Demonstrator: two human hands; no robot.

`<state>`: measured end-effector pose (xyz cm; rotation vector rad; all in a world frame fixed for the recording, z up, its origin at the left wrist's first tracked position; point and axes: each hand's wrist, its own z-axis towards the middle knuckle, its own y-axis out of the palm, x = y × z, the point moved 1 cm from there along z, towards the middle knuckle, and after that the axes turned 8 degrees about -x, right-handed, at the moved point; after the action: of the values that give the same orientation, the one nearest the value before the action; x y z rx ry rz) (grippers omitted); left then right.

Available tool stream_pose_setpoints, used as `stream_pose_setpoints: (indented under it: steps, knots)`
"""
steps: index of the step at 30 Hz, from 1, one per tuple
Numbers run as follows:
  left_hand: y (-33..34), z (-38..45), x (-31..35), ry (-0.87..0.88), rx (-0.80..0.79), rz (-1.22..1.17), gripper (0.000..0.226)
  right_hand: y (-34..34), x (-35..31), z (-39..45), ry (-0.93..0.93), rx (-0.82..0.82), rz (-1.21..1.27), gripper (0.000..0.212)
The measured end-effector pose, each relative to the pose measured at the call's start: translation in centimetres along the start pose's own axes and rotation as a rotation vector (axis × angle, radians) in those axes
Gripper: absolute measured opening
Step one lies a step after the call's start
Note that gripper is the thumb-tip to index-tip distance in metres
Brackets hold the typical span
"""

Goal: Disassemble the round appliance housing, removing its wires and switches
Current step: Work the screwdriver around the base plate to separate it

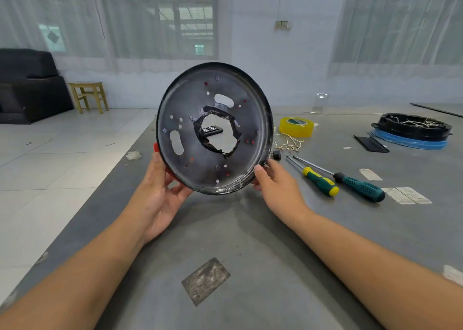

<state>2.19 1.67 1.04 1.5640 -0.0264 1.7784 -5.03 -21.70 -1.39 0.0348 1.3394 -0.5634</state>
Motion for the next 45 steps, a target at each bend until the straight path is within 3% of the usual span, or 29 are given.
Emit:
stream_pose_setpoints:
  steps: [4, 7, 11, 16, 18, 22, 24, 25, 28, 30, 32, 34, 37, 41, 45]
  knots:
    - [-0.3, 0.1, 0.0, -0.050, 0.031, -0.056, 0.043, -0.1, -0.7, 0.0, 0.076, -0.119, 0.440, 0.017]
    - [-0.3, 0.1, -0.1, -0.090, 0.031, -0.080, 0.050, -0.6, -1.1, -0.3, 0.113, -0.196, 0.608, 0.019]
    - [0.1, 0.3, -0.4, -0.147, 0.006, -0.073, 0.054, -0.5, -0.7, -0.2, 0.131, -0.153, 0.578, 0.023]
    - [1.3, -0.4, -1.6, -0.237, -0.187, -0.024, 0.100, -0.7, 0.0, 0.3, 0.164, -0.079, 0.559, 0.024]
    - [2.2, -0.8, -2.5, -0.254, -0.190, -0.033, 0.092, -0.7, 0.2, 0.4, 0.163, -0.063, 0.516, 0.023]
    - [2.3, -0.1, -3.1, -0.225, -0.051, -0.101, 0.067, -0.6, 0.2, 0.4, 0.172, -0.075, 0.473, 0.015]
    - [2.1, 0.4, -3.2, -0.227, 0.035, -0.124, 0.061, -0.8, -0.2, 0.2, 0.142, -0.120, 0.357, 0.019]
    - [1.9, 0.7, -3.4, -0.226, 0.077, -0.134, 0.059, -1.3, -0.3, 0.1, 0.104, -0.120, 0.185, 0.030]
    - [1.5, 1.7, -3.6, -0.194, 0.179, -0.110, 0.051, -3.9, -0.5, 0.0, -0.099, 0.039, -0.633, 0.056]
    - [1.4, 2.5, -3.6, -0.174, 0.217, -0.096, 0.055, -5.9, -0.1, 0.1, -0.162, 0.189, -1.119, 0.048]
    - [1.4, 3.2, -3.7, -0.170, 0.235, -0.096, 0.061, -7.6, 0.3, 0.3, -0.003, 0.221, -1.361, 0.041]
    - [1.2, 3.8, -3.9, -0.166, 0.245, -0.112, 0.060, -8.5, 0.9, 0.5, 0.186, 0.171, -1.381, 0.034]
    - [0.8, 4.1, -4.2, -0.162, 0.235, -0.147, 0.055, -8.9, 1.2, 0.9, 0.311, 0.096, -1.305, 0.023]
    - [0.1, 4.5, -4.6, -0.195, 0.192, -0.187, 0.050, -9.0, 1.6, 1.2, 0.276, 0.101, -1.308, 0.018]
    - [-0.1, 5.0, -4.6, -0.234, 0.176, -0.163, 0.048, -9.0, 1.8, 1.4, 0.245, 0.118, -1.195, 0.026]
